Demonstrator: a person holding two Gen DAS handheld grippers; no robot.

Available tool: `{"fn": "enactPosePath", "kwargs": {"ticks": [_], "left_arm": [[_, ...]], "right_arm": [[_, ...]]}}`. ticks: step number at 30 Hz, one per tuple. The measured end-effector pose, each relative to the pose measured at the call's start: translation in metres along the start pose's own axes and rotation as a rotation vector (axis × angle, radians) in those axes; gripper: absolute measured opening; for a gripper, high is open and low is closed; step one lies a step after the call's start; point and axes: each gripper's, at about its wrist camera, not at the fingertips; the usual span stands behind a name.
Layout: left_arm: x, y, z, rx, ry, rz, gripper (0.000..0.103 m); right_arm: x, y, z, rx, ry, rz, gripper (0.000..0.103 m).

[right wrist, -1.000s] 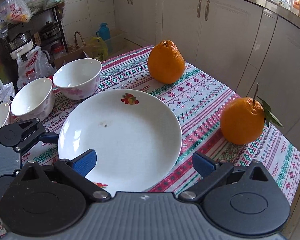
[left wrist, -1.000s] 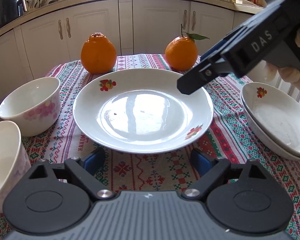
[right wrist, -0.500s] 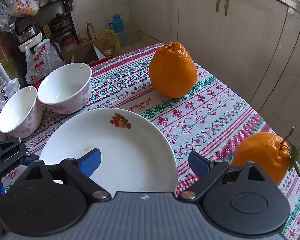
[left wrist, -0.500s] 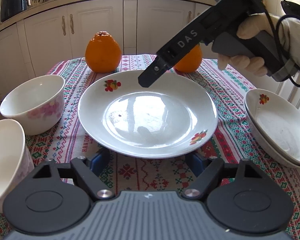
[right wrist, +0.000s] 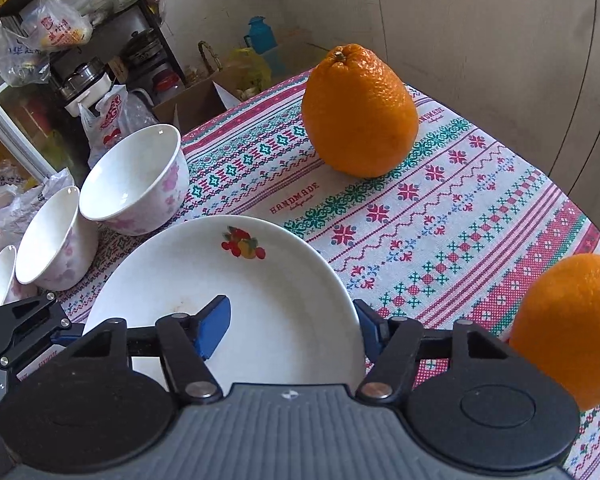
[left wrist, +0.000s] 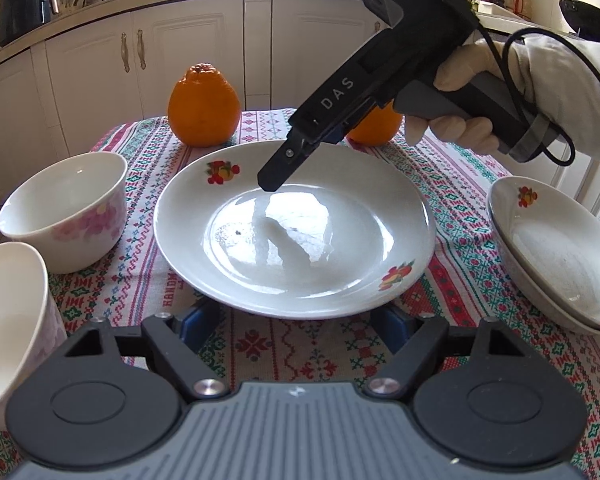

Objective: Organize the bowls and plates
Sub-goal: 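Close the right tool on the rim of that plate, then lift the gripped plate with the right tool over the plate stack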

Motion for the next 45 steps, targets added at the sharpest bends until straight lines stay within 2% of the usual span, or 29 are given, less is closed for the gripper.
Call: {"fn": "enactPosePath", "kwargs": {"ticks": [5, 12, 21, 32, 45], "left_arm": [[0.001, -0.003, 0.001, -0.01, 0.006, 0.027, 0.082], [0.0, 0.0, -0.003, 0.001, 0.027, 0.046, 0.083], [0.001, -0.008, -0.022, 0.004, 0.014, 0.097, 0.083], [-0.001, -0.027, -0.05, 0.056, 0.001, 0.143, 0.083], [-0.002, -0.064, -0.063, 0.158, -0.001, 0.227, 0.083]], "right_arm": [[0.0, -0.003, -0.004, -0.04, -0.004, 0.02, 0.071], [0.005, 0.0, -0.009, -0.05, -0.005, 0.038, 0.072], [0.015, 0.011, -0.028, -0.046, -0.023, 0.049, 0.072], [0.042, 0.035, -0.076, 0.006, -0.07, 0.061, 0.072], [0.096, 0.044, -0.13, 0.101, -0.121, 0.133, 0.072]]}}
Point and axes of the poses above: each gripper's, at about its wrist camera, not at the fingertips, and z roughly the way its jaws point, y to its left, x to its underside, and after that the axes turned 2 degrees about x, right-handed
